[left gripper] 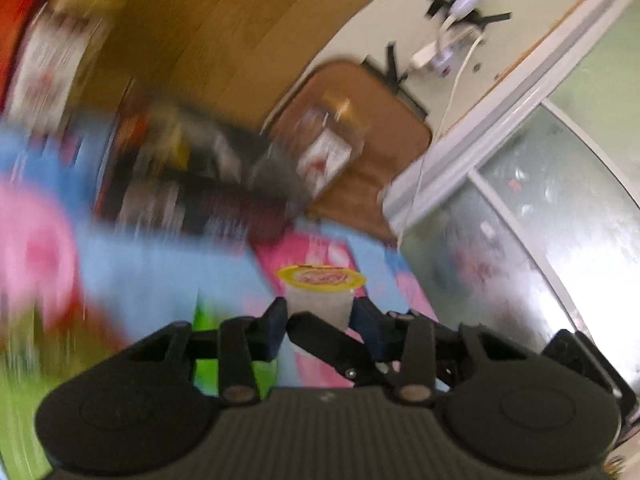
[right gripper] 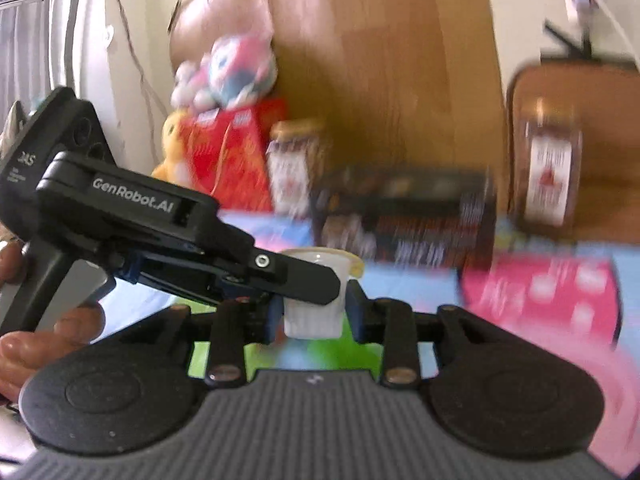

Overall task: Organize snacks
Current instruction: 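Place the white cup into the black box with the left tool, then grasp the green packet with the left tool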

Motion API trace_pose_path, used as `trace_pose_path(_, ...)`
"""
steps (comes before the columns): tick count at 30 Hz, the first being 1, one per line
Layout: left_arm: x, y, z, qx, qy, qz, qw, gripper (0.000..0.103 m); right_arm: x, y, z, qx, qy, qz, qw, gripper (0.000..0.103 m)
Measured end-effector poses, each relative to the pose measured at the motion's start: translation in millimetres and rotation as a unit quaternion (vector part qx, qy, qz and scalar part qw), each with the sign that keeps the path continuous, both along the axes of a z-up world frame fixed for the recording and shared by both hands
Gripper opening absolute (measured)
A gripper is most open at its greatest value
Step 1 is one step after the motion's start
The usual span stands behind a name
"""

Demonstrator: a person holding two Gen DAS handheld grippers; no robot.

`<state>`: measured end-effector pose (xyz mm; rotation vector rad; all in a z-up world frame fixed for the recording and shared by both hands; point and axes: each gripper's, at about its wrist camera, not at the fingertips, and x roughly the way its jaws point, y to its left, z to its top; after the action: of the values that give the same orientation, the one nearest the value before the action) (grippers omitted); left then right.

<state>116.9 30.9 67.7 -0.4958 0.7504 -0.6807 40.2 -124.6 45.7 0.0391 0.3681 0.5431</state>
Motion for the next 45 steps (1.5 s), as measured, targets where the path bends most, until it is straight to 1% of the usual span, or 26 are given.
trace_pose_path(2, 30, -7, 12, 0.006, -0.014, 0.011, 0.9998, 0.038, 30, -2, 9, 0.004, -0.023, -0.014, 1.000, 0.036)
trace_pose_path(5, 74, -19, 16, 0.013, -0.020, 0.040, 0.9989, 0.039, 80, -7, 14, 0.015, -0.026, -0.036, 0.999, 0.038)
trace_pose_path(6, 87, -23, 14, 0.018, -0.017, 0.051, 0.9984, 0.039, 95, -8, 13, 0.017, -0.025, -0.044, 0.999, 0.039)
trace_pose_path(8, 110, -31, 7, 0.047, -0.006, 0.078, 0.9958, 0.043, 120, -10, 8, 0.017, -0.015, -0.066, 0.998, 0.040)
trace_pose_path(9, 116, -32, 3, 0.051, -0.001, 0.086, 0.9950, 0.044, 127, -10, 5, 0.012, -0.011, -0.079, 0.997, 0.045)
trace_pose_path(10, 118, -30, 0, 0.046, 0.006, 0.088, 0.9950, 0.044, 130, -13, 3, 0.007, -0.006, -0.092, 0.996, 0.047)
trace_pose_path(12, 108, -23, 0, 0.023, 0.007, 0.081, 0.9964, 0.040, 122, -25, 0, 0.029, 0.006, -0.098, 0.995, 0.047)
trace_pose_path(14, 86, -14, 3, 0.013, -0.015, 0.072, 0.9972, 0.043, 96, -40, -4, 0.063, 0.007, -0.091, 0.994, 0.047)
trace_pose_path(16, 62, -2, 2, -0.005, -0.018, 0.065, 0.9977, 0.043, 71, -54, -11, 0.080, 0.024, -0.081, 0.993, 0.047)
trace_pose_path(19, 30, 12, -14, -0.026, 0.016, 0.056, 0.9980, 0.043, 42, -61, -30, 0.089, 0.086, -0.039, 0.992, 0.047)
trace_pose_path(21, 7, 20, -32, -0.039, 0.041, 0.046, 0.9973, 0.043, 28, -60, -43, 0.076, 0.119, -0.019, 0.990, 0.047)
trace_pose_path(23, -12, 26, -46, -0.051, 0.067, 0.042, 0.9956, 0.043, 20, -51, -46, 0.048, 0.126, -0.012, 0.991, 0.049)
trace_pose_path(25, -25, 29, -59, -0.059, 0.090, 0.039, 0.9934, 0.043, 22, -41, -45, 0.017, 0.119, -0.019, 0.993, 0.055)
trace_pose_path(27, -38, 30, -68, -0.065, 0.105, 0.040, 0.9915, 0.043, 31, -39, -47, 0.020, 0.141, -0.012, 0.990, 0.054)
trace_pose_path(28, -44, 31, -71, -0.065, 0.110, 0.039, 0.9910, 0.043, 34, -40, -51, 0.034, 0.166, -0.004, 0.986, 0.055)
trace_pose_path(29, -49, 32, -74, -0.063, 0.113, 0.038, 0.9909, 0.043, 32, -42, -50, 0.047, 0.175, -0.003, 0.983, 0.050)
trace_pose_path(30, -53, 34, -76, -0.060, 0.113, 0.041, 0.9910, 0.043, 28, -43, -49, 0.053, 0.191, 0.007, 0.980, 0.037)
trace_pose_path(31, -58, 36, -77, -0.056, 0.108, 0.048, 0.9915, 0.043, 19, -45, -46, 0.064, 0.208, 0.018, 0.976, 0.037)
trace_pose_path(32, -59, 39, -77, -0.054, 0.106, 0.052, 0.9915, 0.043, 8, -46, -44, 0.068, 0.205, 0.020, 0.976, 0.037)
trace_pose_path(34, -60, 48, -79, -0.069, 0.112, 0.061, 0.9894, 0.043, -14, -49, -42, 0.079, 0.199, 0.032, 0.976, 0.038)
trace_pose_path(36, -59, 54, -79, -0.078, 0.116, 0.071, 0.9877, 0.043, -25, -48, -43, 0.086, 0.193, 0.030, 0.977, 0.040)
trace_pose_path(39, -58, 55, -73, -0.079, 0.108, 0.070, 0.9884, 0.045, -29, -39, -39, 0.037, 0.162, 0.001, 0.986, 0.053)
trace_pose_path(40, -57, 53, -70, -0.076, 0.104, 0.068, 0.9894, 0.047, -28, -34, -38, 0.023, 0.155, -0.001, 0.988, 0.055)
trace_pose_path(42, -54, 49, -68, -0.058, 0.097, 0.070, 0.9911, 0.049, -26, -29, -38, 0.010, 0.148, 0.008, 0.989, 0.061)
trace_pose_path(43, -51, 46, -69, -0.047, 0.100, 0.073, 0.9912, 0.049, -24, -24, -38, -0.001, 0.141, 0.011, 0.990, 0.063)
trace_pose_path(45, -45, 41, -73, -0.043, 0.109, 0.071, 0.9905, 0.049, -23, -12, -40, -0.036, 0.119, 0.010, 0.992, 0.066)
